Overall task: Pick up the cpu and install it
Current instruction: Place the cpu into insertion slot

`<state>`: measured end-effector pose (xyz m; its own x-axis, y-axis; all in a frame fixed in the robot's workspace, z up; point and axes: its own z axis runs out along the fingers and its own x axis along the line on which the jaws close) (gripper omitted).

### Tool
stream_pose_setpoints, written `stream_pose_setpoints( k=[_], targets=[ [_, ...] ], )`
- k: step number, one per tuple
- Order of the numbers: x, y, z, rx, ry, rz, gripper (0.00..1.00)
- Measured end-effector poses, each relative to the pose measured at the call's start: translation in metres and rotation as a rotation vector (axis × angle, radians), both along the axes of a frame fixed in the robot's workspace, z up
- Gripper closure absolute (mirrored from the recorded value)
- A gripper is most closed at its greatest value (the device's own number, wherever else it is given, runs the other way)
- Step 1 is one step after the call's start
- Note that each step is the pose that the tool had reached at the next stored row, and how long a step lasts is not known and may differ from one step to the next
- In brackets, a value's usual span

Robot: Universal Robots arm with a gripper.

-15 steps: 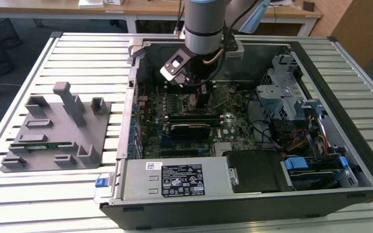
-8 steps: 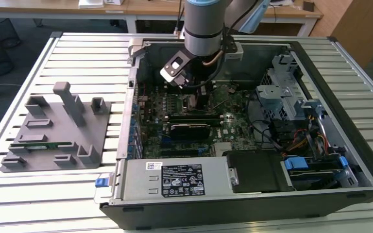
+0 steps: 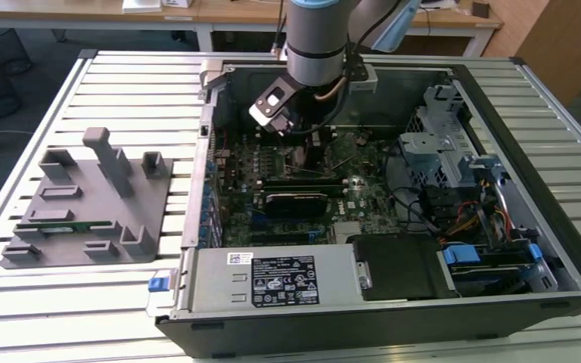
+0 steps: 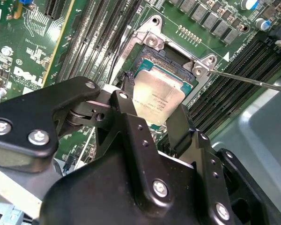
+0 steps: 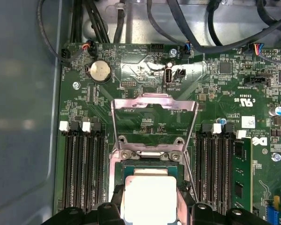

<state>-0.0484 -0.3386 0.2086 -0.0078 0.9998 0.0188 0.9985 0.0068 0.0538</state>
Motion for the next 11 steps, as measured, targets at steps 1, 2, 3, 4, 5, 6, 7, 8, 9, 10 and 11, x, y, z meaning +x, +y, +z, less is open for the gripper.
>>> stream_pose_setpoints(
  k=[1,2,3,4,5,6,7,8,9,10,11],
  targets=[
    [-0.0002,-0.0003,-0.001,0.0001,0.0,0.0,0.47],
    [-0.0003,-0.0004,-0.0023,0.0003,0.0,0.0,0.47],
    [-0.0003,-0.0004,-0.0037,0.0005,0.0001,0.0,0.47],
    [-0.0003,-0.0004,-0.0049,0.0006,0.0003,0.0,0.47],
    [-0.0003,-0.0004,-0.0056,0.0012,0.0004,0.0,0.47],
    [-0.0003,-0.0006,-0.0061,0.0023,0.0004,0.0,0.47],
    [-0.0003,-0.0008,-0.0065,0.0033,0.0003,0.0,0.47],
    [-0.0003,-0.001,-0.0071,0.0039,0.0003,0.0,0.47],
    [-0.0005,-0.0012,-0.0075,0.004,0.0003,-0.001,0.47],
    [-0.0005,-0.0015,-0.008,0.0042,0.0003,-0.002,0.47],
    [-0.0006,-0.0018,-0.0084,0.0044,0.0003,-0.002,0.47]
  ],
)
